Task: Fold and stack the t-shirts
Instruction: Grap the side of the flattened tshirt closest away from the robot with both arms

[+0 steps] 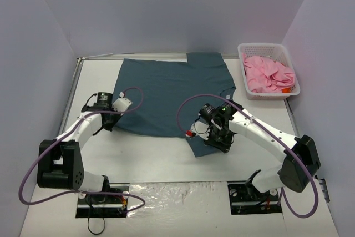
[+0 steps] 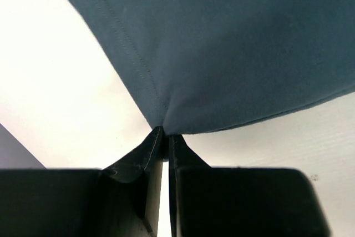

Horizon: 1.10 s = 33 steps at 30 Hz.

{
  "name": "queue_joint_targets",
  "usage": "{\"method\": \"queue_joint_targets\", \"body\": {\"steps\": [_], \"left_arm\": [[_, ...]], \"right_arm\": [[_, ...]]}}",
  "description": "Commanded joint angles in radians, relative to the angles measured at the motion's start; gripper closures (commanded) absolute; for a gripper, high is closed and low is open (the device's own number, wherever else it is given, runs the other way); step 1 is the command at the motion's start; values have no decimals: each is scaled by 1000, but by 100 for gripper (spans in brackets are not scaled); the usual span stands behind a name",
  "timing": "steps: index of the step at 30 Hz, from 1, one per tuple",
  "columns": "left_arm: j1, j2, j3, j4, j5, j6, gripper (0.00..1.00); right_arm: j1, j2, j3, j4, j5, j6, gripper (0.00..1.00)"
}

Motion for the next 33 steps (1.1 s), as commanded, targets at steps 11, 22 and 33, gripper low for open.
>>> {"method": "queue_joint_targets", "body": {"steps": [11,22,33], "left_arm": [[-4,-222,-62,-87,41,39,98],[-4,-254,-33,-97,37,35,98],[-3,-229,35,-87,20,-8,98]], "right_arm": [[-82,-61,19,-76,12,-22,100],[-196,38,121,-2,63,-73,100],[-283,189,342,1,80,-125,100]]}}
